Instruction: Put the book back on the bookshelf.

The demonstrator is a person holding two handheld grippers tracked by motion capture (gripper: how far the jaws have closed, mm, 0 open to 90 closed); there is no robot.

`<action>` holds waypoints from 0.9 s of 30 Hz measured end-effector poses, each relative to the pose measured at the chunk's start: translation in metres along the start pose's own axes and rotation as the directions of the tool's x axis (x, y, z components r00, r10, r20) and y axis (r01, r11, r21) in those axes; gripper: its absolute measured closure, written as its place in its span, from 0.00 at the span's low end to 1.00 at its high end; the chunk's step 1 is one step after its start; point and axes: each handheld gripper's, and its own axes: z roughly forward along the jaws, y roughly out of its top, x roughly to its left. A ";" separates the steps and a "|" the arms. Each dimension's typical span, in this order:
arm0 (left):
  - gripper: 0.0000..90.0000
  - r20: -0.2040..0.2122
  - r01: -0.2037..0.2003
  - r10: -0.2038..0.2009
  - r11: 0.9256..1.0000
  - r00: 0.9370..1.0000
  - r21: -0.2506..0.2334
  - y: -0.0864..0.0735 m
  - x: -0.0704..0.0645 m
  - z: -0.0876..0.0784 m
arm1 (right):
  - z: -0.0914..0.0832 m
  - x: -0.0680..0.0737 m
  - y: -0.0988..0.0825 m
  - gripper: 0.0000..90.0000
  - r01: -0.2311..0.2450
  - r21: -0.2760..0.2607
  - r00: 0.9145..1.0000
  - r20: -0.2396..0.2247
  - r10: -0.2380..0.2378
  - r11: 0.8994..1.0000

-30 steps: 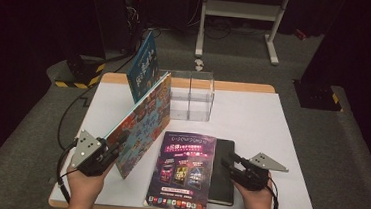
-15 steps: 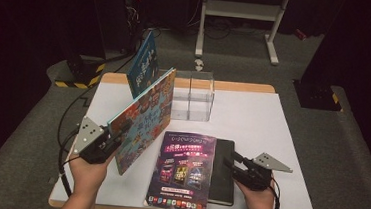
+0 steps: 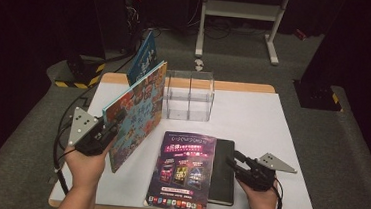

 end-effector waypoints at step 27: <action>0.90 -0.115 0.017 -0.022 0.999 0.993 -0.038 0.020 -0.010 0.088 | 0.001 0.003 -0.001 0.63 0.004 0.007 1.000 -0.021 -0.004 1.000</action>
